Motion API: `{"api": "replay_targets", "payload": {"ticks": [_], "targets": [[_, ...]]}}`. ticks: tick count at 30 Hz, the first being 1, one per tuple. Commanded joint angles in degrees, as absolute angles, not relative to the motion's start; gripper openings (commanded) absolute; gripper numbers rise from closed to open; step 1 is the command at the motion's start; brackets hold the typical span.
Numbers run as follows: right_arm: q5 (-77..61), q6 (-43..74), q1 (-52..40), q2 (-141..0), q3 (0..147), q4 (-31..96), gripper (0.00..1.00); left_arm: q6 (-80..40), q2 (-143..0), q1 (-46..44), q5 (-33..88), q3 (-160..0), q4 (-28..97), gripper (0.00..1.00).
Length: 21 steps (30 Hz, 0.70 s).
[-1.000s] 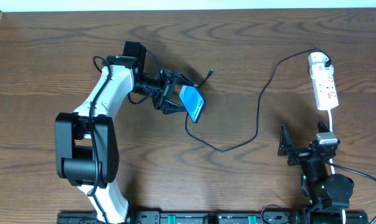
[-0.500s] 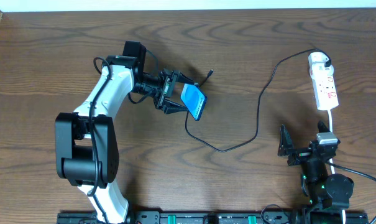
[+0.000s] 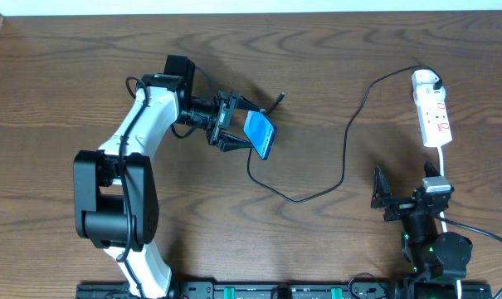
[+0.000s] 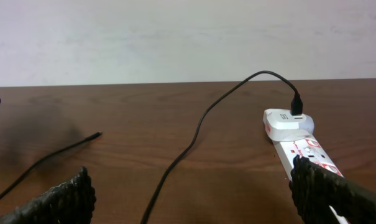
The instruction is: Plug charger to phone and switch on socket
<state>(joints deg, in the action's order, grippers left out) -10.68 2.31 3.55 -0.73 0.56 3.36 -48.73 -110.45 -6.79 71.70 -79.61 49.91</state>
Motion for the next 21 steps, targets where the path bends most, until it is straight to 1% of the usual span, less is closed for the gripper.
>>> {"api": "replay_targets", "payload": {"ticks": [1,21], "targets": [[-10.7,2.5,3.3,-0.6,0.3,3.4,0.99,-49.9,-108.5,-6.4,74.6,-79.7,50.1,0.73],[-10.7,2.5,3.3,-0.6,0.3,3.4,0.99,-54.4,-108.5,-6.4,74.6,-79.8,50.1,0.73]]}}
